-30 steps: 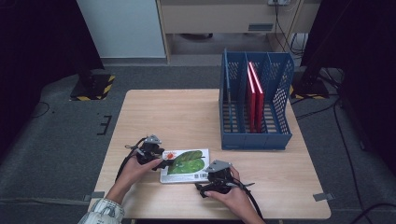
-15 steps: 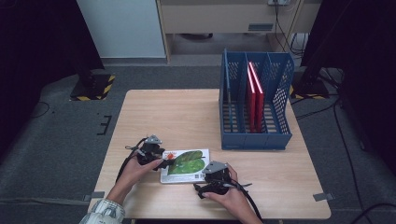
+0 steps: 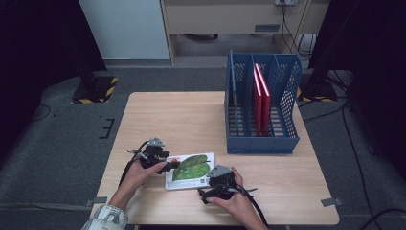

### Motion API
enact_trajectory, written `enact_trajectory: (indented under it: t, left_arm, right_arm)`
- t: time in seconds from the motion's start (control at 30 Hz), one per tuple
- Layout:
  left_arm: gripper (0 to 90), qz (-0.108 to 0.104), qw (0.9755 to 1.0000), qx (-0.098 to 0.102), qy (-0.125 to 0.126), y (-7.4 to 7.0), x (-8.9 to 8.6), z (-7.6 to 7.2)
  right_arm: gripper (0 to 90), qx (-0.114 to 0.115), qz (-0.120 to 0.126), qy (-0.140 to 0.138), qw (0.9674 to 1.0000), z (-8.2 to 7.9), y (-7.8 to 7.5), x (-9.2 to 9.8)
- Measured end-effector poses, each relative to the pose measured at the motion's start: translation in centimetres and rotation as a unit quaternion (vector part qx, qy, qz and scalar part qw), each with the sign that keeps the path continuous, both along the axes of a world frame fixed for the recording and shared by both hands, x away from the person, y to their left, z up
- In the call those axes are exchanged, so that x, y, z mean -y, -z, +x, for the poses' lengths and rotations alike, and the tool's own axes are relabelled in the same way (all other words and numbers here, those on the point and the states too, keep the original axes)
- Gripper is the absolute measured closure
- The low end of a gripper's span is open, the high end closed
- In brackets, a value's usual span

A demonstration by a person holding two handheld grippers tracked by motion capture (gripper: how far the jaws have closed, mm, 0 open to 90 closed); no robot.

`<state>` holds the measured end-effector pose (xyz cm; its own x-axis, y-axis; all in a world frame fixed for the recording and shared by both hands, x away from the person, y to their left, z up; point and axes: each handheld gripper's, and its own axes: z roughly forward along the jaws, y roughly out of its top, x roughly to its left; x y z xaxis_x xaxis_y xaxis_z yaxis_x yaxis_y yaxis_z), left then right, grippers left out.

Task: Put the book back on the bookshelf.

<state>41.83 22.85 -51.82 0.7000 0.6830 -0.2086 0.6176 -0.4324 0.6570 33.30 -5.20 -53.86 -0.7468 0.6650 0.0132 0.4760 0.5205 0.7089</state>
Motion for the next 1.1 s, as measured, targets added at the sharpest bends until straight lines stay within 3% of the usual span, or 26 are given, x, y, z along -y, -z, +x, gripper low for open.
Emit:
enact_trajectory:
  t: [0.2, 0.33, 0.5, 0.7, 1.1]
  left_arm:
    - [21.1, 0.006, 0.9999, -0.012, -0.007, 0.2, 0.0, -0.4]
    - [19.4, -0.003, 0.9997, -0.023, -0.002, 0.2, 0.0, -0.6]
    - [18.5, -0.015, 0.9993, -0.028, -0.018, 0.3, 0.3, -0.4]
    - [21.3, -0.003, 0.9996, -0.014, -0.022, 0.0, 0.6, -0.3]
    - [22.7, -0.017, 0.9996, -0.005, -0.021, -1.0, 0.6, -0.5]
  right_arm:
    - [2.6, 0.001, 0.0, 0.0, 1.0, 0.0, 0.0, 0.0]
    - [2.6, 0.0, 0.0, 0.0, 1.0, -0.1, 0.0, 0.0]
    - [2.4, 0.0, -0.001, 0.001, 1.0, -0.1, 0.0, 0.0]
    - [1.0, 0.002, -0.002, 0.007, 1.0, -0.1, 0.0, -0.3]
    - [0.7, -0.004, -0.003, 0.014, 0.9999, -0.1, 0.0, -0.4]
